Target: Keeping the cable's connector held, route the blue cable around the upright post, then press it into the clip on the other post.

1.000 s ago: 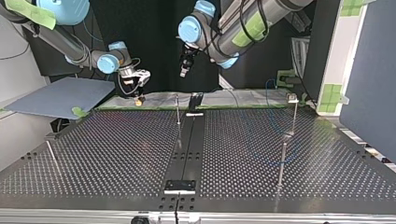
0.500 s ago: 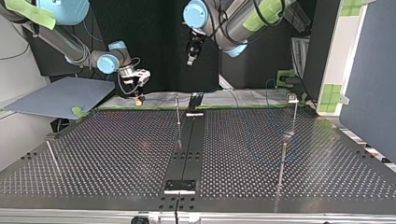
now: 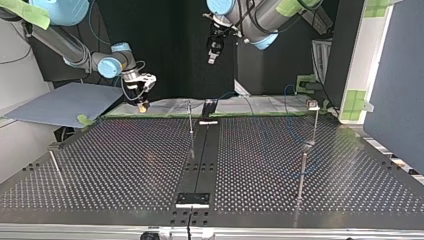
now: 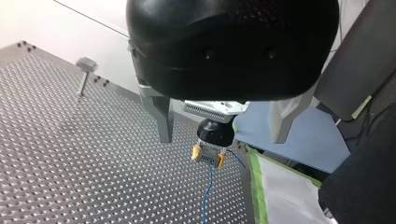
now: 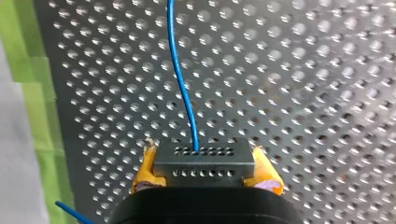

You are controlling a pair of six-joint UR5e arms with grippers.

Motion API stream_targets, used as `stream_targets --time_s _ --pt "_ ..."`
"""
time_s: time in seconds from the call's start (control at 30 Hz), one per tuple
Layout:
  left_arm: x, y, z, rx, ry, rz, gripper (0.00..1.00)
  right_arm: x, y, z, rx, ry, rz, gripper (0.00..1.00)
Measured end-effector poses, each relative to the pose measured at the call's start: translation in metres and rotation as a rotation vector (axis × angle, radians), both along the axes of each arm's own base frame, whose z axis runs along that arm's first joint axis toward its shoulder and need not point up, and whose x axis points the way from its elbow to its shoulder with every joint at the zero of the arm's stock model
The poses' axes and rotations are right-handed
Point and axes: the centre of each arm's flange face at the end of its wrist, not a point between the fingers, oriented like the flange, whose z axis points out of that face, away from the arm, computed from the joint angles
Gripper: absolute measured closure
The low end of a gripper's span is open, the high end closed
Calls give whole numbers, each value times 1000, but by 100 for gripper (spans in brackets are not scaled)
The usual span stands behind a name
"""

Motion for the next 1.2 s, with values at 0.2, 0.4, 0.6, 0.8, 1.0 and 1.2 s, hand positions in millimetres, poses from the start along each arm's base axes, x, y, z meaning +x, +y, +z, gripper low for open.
stream_targets --time_s 0.2,0.4,0.6,0.8,1.0,1.2 --pt "-14 13 8 -12 -12 1 0 -11 -2 23 -31 -3 -28 100" --pt "-28 27 14 -12 -13 1 0 -24 -2 46 -57 -20 -71 100" --pt "-34 32 27 -30 -34 0 0 -34 -8 73 -104 -67 -110 100" --pt "-33 33 48 -51 -80 -5 0 -34 -13 103 -154 -93 -111 100" --pt "-32 33 68 -89 -131 -5 0 -33 -16 128 -195 -108 -105 100" --pt "-32 34 86 -121 -168 -4 0 -32 -16 135 -199 -121 -104 100"
